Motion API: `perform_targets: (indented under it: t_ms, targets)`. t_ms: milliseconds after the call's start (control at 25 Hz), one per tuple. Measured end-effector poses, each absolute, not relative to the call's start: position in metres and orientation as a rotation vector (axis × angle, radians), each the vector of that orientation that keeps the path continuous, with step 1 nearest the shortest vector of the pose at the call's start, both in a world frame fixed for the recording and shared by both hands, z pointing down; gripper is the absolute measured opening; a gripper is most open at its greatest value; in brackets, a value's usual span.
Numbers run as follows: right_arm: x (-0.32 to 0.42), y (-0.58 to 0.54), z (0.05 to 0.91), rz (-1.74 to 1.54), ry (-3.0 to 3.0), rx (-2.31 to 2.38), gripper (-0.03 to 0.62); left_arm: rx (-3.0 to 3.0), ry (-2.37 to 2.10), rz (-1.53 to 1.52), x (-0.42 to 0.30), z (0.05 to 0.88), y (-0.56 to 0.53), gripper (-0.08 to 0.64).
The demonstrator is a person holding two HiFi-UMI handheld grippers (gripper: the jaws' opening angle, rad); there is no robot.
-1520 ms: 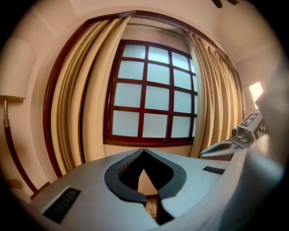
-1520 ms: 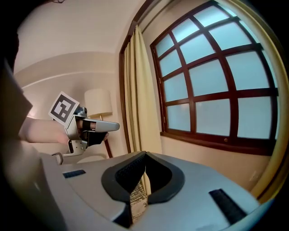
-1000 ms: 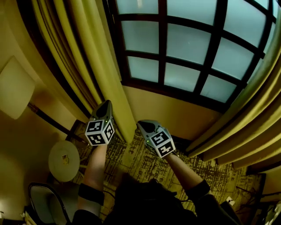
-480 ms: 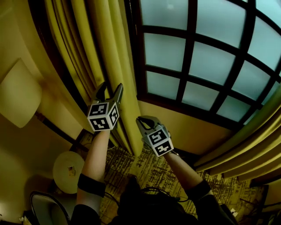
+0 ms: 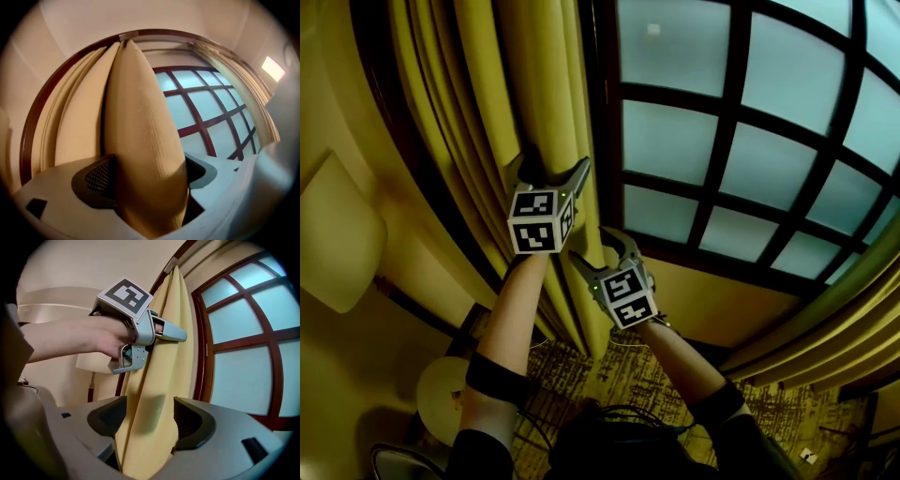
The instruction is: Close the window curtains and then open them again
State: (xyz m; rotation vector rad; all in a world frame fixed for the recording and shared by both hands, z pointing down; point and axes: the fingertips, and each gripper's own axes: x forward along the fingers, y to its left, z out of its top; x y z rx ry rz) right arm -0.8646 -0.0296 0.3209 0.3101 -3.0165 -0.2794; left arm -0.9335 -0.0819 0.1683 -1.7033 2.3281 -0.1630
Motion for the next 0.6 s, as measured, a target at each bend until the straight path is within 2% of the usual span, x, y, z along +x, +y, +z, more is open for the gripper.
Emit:
perform_targets:
  t_ms: [240, 280, 600]
  targets:
    - [-0.896, -0.051, 0.289, -0.331, -3.027, 0.386, 0.336, -1.715, 2.287, -0.151, -0.957, 0.137, -0.099, 0.452]
    - [-0.9, -0.054, 0.284, -0.337, -3.029, 0.397, 0.36, -1.718, 2.277, -0.146, -0.961, 0.131, -0.1, 0.452]
    - [-0.947, -0.062, 0.257, -0.332, -3.052, 0.467, 0.411, -1.821, 2.141, -0.146, -0.973, 0.089, -0.111, 0.462]
